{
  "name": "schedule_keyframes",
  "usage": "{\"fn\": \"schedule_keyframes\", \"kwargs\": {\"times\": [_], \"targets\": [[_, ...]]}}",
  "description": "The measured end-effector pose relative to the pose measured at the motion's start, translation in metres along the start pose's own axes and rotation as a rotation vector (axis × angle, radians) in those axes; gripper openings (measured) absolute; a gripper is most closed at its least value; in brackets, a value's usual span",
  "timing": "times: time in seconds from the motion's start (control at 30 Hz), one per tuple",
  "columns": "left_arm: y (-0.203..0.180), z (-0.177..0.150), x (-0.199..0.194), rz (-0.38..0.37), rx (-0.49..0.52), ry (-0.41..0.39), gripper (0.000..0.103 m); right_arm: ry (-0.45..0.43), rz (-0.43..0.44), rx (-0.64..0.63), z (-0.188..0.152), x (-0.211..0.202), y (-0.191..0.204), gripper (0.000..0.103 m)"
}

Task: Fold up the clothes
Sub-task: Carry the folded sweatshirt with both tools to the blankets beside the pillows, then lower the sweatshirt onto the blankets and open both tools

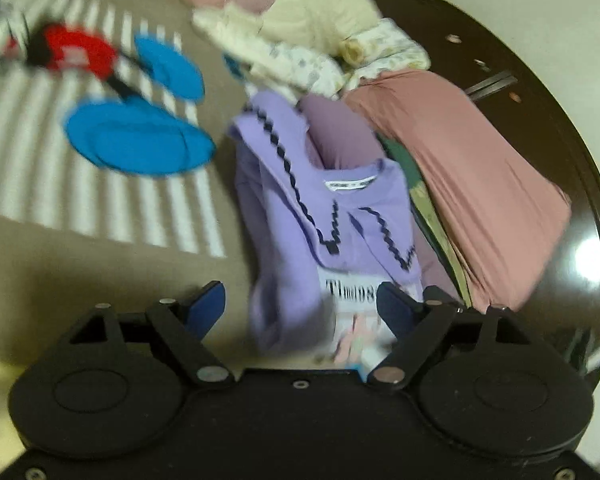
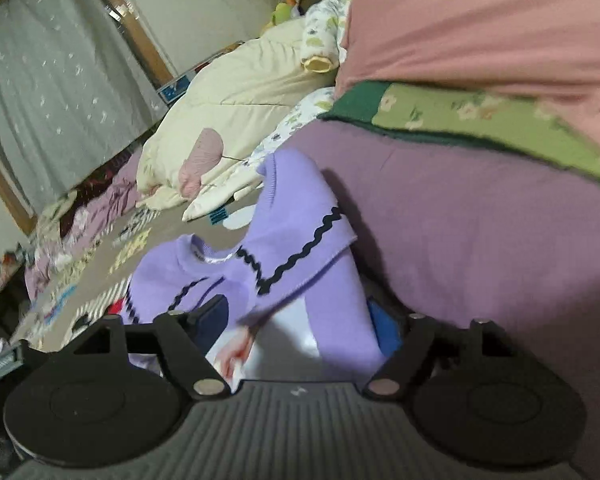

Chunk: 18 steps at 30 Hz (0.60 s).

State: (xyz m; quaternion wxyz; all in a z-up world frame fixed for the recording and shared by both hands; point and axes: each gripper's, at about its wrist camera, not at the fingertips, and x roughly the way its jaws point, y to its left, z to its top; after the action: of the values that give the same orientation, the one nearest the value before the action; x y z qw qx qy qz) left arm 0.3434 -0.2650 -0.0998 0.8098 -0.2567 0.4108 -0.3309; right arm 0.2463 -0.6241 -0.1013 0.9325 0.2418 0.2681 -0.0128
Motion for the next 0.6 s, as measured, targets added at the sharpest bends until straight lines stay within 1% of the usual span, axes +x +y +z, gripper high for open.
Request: {"fn": "schedule_keyframes", "kwargs": {"times": [0.1,0.13,0.23,0.3,0.33,0.37,0.47,0.53,0.6], "targets": [[-0.002,0.002,-0.078,0.020,0.082,-0.068,0.083,0.028,-0.034,-0.133,0.013,-0.034,0.012,0.075],[-0.003,0.005,-0.102,0.017,0.099,-0.100,0.083,0.024,-0.049,-0.183,0.021,-0.046,0.016,0.075],[-0.007,0.014,-0.204,0.024,0.177,-0.215,0.084,-0.008,-0.103,-0.315,0.051,-0.085,0.022,0.075],[-0.014,0.017,-0.272,0.054,0.238,-0.300,0.087,-0.042,-0.146,-0.373,0.078,-0.112,0.021,0.075],[-0.018,0.018,-0.307,0.071,0.266,-0.344,0.091,-0.054,-0.170,-0.394,0.091,-0.123,0.019,0.075],[-0.019,0.013,-0.341,0.084,0.280,-0.383,0.095,-0.062,-0.201,-0.416,0.105,-0.134,0.017,0.075],[-0.019,-0.009,-0.439,0.120,0.307,-0.497,0.098,-0.104,-0.319,-0.450,0.146,-0.166,0.009,0.075],[-0.013,-0.033,-0.487,0.149,0.301,-0.565,0.098,-0.143,-0.381,-0.451,0.166,-0.186,0.005,0.075],[-0.007,-0.057,-0.524,0.165,0.301,-0.623,0.098,-0.178,-0.377,-0.400,0.179,-0.205,0.005,0.075]]}}
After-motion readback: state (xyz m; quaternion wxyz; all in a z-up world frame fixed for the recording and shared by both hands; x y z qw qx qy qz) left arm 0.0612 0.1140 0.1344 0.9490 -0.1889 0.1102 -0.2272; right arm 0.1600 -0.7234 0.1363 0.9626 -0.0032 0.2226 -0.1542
